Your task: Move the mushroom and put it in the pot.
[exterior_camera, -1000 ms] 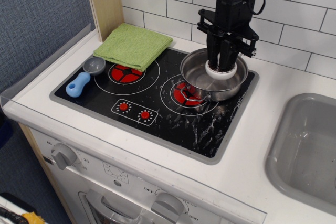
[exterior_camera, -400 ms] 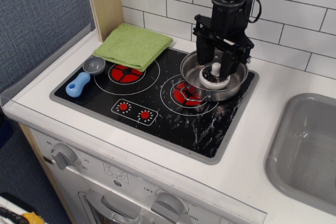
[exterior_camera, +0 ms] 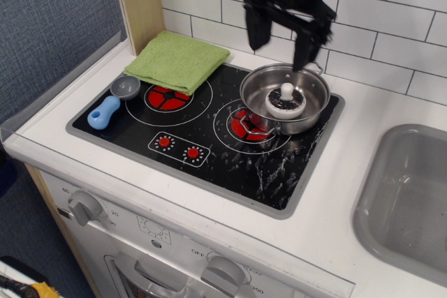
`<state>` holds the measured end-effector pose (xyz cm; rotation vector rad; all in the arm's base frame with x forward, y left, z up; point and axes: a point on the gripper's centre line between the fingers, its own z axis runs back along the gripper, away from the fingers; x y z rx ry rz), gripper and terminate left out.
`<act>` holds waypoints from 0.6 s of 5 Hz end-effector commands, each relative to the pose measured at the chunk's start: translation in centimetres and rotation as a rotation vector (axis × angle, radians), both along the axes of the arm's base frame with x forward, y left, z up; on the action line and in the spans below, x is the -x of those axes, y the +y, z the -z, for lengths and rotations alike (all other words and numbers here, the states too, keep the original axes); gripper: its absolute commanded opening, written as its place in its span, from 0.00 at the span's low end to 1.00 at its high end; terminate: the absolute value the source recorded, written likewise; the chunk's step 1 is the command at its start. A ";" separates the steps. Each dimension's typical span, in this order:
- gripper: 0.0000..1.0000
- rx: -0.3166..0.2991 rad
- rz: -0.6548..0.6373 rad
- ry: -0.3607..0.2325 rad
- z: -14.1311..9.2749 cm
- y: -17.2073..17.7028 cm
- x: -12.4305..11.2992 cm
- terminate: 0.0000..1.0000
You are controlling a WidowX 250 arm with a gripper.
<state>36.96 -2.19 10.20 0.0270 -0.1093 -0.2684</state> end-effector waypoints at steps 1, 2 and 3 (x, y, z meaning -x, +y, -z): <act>1.00 -0.014 -0.058 0.022 -1.0 1.5 0.8 0.00; 1.00 -0.014 -0.058 0.022 -1.0 1.5 0.8 0.00; 1.00 -0.014 -0.058 0.022 -1.0 1.5 0.8 1.00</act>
